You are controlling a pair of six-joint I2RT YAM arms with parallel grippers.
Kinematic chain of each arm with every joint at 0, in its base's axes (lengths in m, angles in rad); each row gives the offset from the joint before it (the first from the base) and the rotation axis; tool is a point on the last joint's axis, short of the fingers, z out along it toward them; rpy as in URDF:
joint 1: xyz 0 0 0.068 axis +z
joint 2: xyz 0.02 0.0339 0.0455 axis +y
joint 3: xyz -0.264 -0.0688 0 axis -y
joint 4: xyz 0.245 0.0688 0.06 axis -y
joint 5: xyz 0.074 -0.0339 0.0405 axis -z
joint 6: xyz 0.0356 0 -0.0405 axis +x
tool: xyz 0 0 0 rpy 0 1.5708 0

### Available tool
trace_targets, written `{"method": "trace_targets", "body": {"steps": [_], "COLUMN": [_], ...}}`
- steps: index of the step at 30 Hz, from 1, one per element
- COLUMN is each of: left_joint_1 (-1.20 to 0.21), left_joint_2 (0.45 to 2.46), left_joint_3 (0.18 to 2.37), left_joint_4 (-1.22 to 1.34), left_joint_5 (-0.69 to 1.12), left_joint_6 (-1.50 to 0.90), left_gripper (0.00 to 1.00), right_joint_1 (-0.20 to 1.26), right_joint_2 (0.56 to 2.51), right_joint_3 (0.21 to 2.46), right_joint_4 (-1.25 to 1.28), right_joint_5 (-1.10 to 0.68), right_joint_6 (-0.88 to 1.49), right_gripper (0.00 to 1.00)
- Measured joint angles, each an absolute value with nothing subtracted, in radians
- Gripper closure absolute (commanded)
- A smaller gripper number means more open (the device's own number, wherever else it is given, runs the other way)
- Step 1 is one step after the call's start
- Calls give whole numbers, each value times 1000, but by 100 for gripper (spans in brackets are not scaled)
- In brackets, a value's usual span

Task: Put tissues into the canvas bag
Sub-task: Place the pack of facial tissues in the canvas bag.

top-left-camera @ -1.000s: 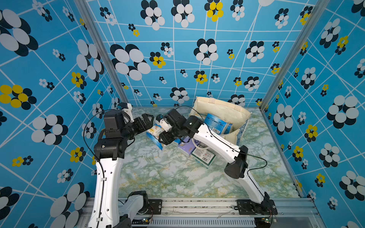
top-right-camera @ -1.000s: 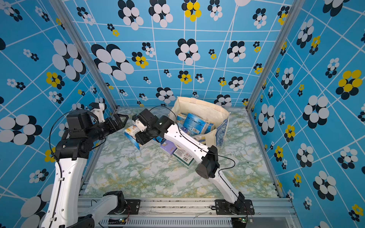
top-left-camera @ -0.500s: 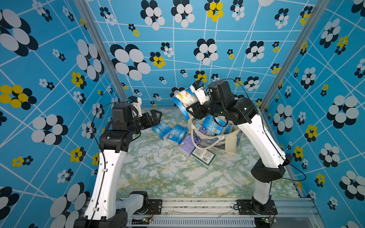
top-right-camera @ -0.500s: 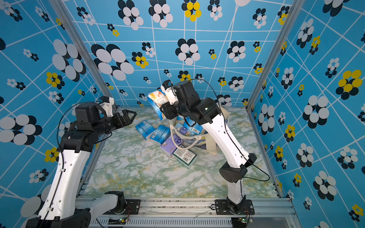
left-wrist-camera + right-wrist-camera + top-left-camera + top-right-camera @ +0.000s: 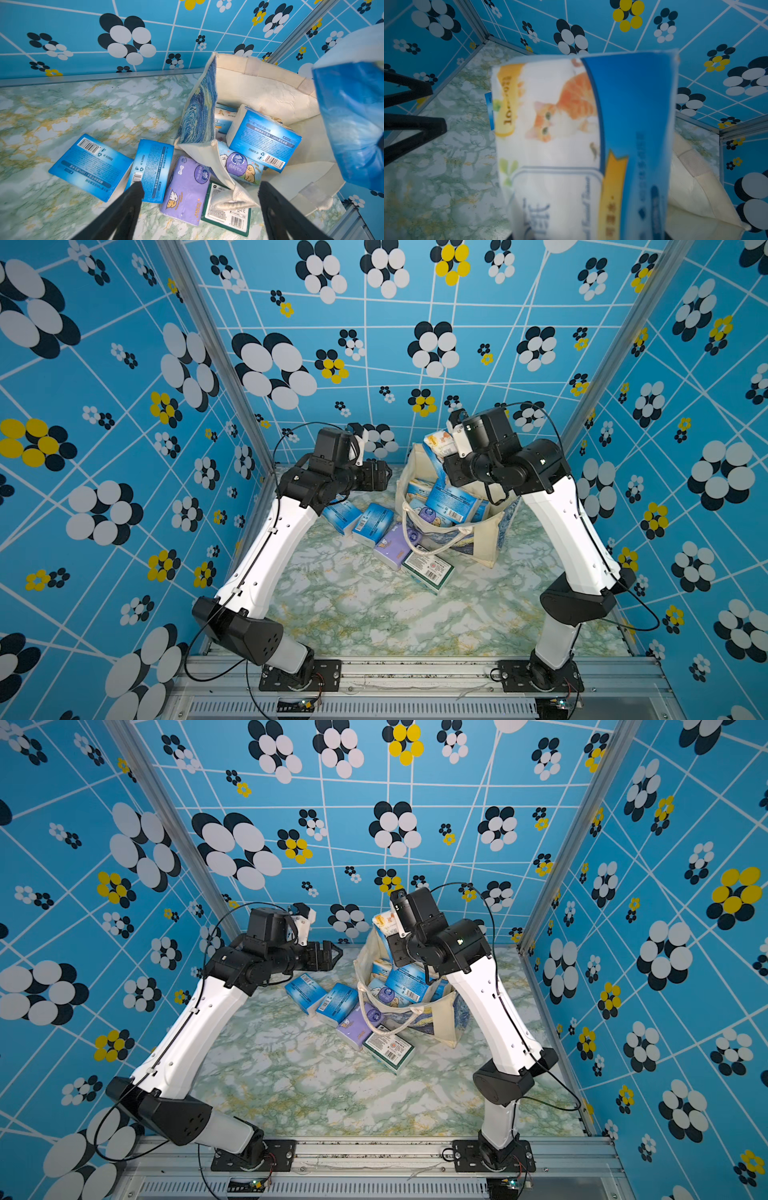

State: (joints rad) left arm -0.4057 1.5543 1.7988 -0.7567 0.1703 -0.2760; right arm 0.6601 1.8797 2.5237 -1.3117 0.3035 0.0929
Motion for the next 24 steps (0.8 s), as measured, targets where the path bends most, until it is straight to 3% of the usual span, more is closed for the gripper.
{"method": "trace_targets", "body": {"steps": [4, 13, 18, 20, 22, 24], "left_joint_1": [-435, -447, -450, -453, -454, -458], "left_joint_2": [1670, 1874, 1926, 1938, 1946, 1953], "left_joint_3": [1876, 2045, 2095, 2103, 2103, 2103], "left_joint_4": [-748, -737, -744, -751, -761, -770], "left_joint_5": [147, 104, 104, 104, 104, 107], "left_joint_6": [-242, -193, -183, -181, -176, -167], "left_gripper": [27, 30, 38, 50, 76, 86], "right_joint_1": [660, 660, 660, 660, 660, 660], "right_joint_2": [1989, 2056, 2083, 2104, 2128, 2152], "right_joint_3": [2653, 2700, 2707, 2721, 2741, 2752], "right_joint_4": [-1424, -1514, -1516, -1517, -1519, -1519], "right_joint_5": [327, 328, 328, 327, 324, 316], "right_joint_6": [77, 20, -8, -17, -23, -31], "right_gripper": [45, 42, 41, 40, 40, 40]}}
